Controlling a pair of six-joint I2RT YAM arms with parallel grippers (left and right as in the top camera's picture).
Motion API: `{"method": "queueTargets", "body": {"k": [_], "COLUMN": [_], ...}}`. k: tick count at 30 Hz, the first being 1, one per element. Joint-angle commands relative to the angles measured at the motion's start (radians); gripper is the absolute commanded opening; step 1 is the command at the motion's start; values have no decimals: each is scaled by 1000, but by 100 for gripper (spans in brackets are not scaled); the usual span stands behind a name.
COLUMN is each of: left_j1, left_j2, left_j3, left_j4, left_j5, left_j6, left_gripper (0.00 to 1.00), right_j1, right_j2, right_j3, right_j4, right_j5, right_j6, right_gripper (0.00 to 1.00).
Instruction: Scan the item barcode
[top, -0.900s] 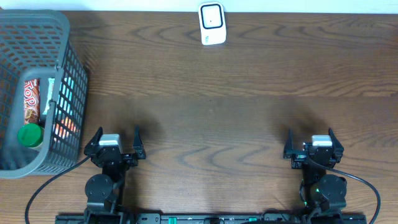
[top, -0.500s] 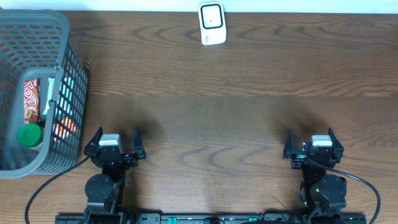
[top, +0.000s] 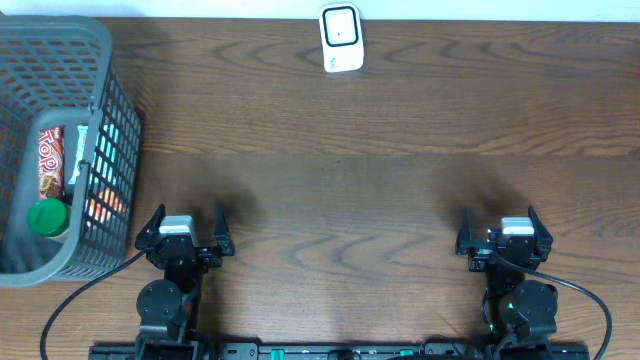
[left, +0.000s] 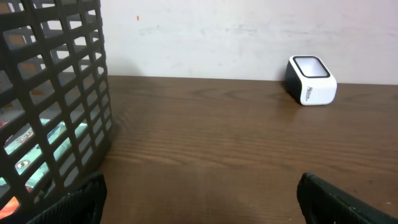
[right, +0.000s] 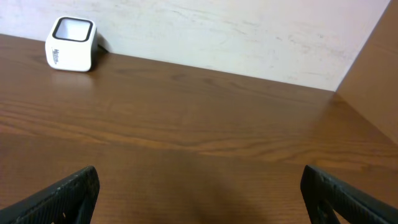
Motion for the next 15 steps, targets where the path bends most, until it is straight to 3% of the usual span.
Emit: {"method": "queueTargets", "body": {"k": [1,15], "left_j1": [4,4], "left_j2": [-1,-1], "left_j3": [-35,-35], "left_j4": [-11,-11], "left_j5": [-5,-5], "left_j6": [10,10], "left_gripper": [98,98], "right_j1": [9,9], "right_j2": [-8,-8], "right_j3": [-6,-6], "right_j4": [2,3], "right_j5": [-2,-2], "right_j6": [-11,-11], "right_gripper": [99,99]}}
